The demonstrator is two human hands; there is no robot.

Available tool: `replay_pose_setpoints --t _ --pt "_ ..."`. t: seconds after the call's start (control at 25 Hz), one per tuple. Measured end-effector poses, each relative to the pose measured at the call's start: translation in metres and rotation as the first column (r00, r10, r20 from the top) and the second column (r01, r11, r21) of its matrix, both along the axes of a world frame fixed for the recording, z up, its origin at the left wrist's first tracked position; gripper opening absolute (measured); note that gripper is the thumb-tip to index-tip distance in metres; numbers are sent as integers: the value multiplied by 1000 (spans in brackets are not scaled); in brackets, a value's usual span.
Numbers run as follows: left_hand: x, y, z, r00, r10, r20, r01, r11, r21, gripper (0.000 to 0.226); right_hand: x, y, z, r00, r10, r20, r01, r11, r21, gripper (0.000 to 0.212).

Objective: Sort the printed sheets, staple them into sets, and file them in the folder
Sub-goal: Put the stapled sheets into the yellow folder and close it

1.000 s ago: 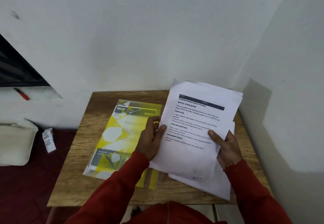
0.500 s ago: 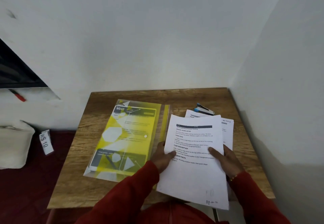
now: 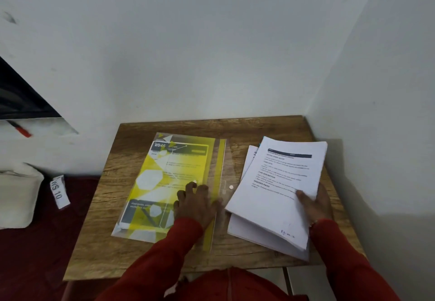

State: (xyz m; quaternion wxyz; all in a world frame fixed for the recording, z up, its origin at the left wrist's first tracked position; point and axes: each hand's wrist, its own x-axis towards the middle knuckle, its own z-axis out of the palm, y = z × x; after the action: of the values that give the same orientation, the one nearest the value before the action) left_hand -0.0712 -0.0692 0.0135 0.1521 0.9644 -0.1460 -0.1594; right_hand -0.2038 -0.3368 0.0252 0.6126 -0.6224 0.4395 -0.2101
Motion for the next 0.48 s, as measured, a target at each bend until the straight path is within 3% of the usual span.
replay_pose_setpoints --t 0.08,0.24,0.36,0.48 --pt "-9 7 -9 995 -90 -34 94 989 114 72 -2 -4 -9 1000 -19 -7 19 1000 -6 39" --pt "-5 17 -21 994 -92 53 89 995 54 61 -3 0 -18 1000 -9 3 9 999 49 40" --pt "2 19 -16 1000 6 17 -5 998 -67 55 3 8 -13 997 43 70 -47 997 68 38" --pt "9 23 -5 1000 -8 27 13 976 -217 51 12 17 -8 972 218 85 -226 968 105 36"
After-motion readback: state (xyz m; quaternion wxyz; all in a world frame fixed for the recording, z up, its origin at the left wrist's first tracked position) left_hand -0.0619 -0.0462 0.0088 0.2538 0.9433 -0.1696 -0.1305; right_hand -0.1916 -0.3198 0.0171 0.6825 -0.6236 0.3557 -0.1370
